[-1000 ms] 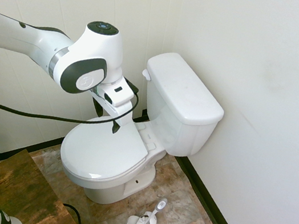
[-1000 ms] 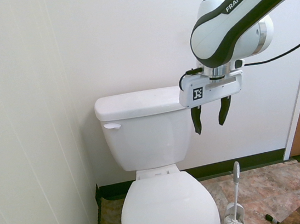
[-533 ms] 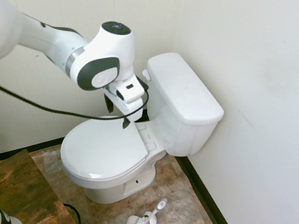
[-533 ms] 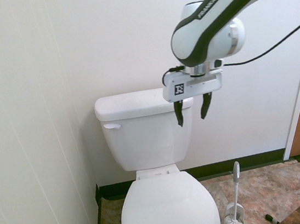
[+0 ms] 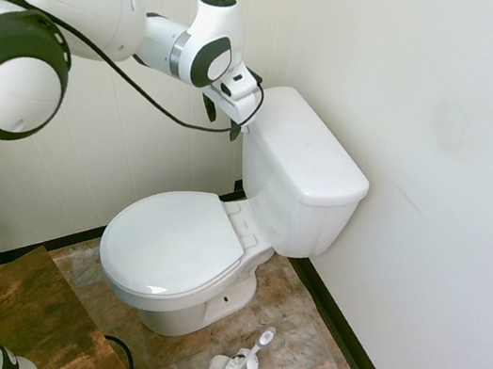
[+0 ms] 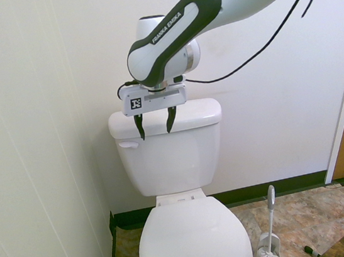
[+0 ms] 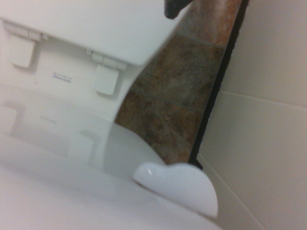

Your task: Flush the toilet

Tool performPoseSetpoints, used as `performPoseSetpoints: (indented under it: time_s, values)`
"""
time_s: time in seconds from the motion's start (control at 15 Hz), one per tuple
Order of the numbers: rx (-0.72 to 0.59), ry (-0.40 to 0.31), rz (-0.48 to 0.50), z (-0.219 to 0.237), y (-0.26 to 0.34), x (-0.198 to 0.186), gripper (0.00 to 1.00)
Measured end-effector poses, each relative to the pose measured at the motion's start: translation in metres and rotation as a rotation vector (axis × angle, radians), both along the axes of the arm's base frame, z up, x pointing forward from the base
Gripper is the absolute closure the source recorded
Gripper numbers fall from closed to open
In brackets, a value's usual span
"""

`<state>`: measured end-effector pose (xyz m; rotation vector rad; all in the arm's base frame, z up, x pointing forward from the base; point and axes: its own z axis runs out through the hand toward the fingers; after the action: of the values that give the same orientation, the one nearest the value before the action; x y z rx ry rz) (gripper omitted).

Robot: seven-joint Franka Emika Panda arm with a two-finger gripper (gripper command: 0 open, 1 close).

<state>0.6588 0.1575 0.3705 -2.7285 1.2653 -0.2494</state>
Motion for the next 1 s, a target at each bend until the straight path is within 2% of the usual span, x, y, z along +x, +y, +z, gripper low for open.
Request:
performPoseSetpoints:
  time_s: [0.07, 0.47, 1.0]
  values:
    - [0.003, -0.003, -0.001, -0.002, 0.007, 0.013, 1.0]
    - [0.036, 0.007, -0.001, -0.02, 0.052, 0.056, 1.0]
    - [0.065, 0.001, -0.032, -0.028, 0.053, 0.088, 1.0]
